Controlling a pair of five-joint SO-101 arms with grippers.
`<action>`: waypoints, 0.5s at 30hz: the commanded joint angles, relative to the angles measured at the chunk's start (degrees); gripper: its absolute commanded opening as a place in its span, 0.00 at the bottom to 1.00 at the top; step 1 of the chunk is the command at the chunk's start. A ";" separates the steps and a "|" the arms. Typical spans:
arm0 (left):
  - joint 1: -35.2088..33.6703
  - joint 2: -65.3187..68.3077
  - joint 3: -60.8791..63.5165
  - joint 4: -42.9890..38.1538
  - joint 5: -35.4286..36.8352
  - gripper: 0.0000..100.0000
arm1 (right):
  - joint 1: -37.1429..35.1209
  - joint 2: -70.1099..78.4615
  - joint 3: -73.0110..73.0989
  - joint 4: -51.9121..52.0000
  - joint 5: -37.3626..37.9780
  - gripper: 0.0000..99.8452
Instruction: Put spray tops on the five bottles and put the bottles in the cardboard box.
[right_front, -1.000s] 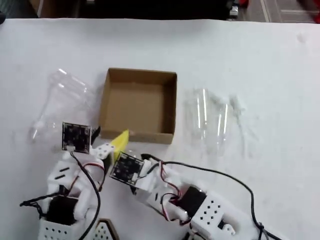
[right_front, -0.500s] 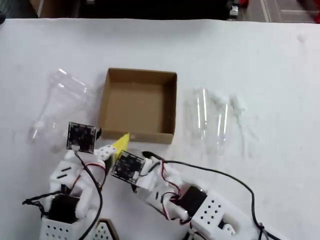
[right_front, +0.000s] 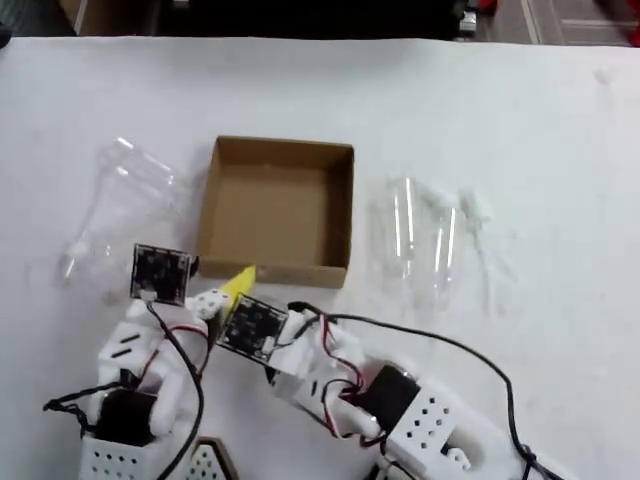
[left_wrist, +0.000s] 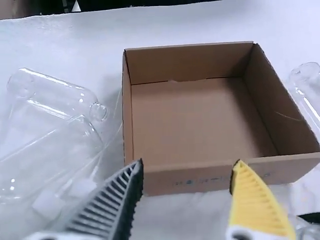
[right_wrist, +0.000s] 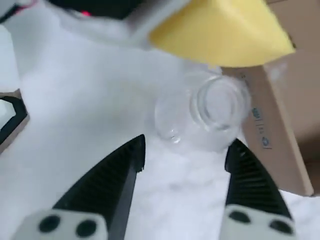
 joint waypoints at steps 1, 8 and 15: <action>-2.68 -0.57 -2.81 -0.70 -0.44 0.29 | -0.13 -0.40 -7.03 3.47 0.35 0.23; -9.80 -0.57 -4.66 -0.70 -0.35 0.28 | 0.13 0.13 -15.47 6.99 0.26 0.23; -13.93 -0.57 -4.48 -2.81 -0.35 0.28 | 0.31 0.31 -15.12 2.86 -1.67 0.22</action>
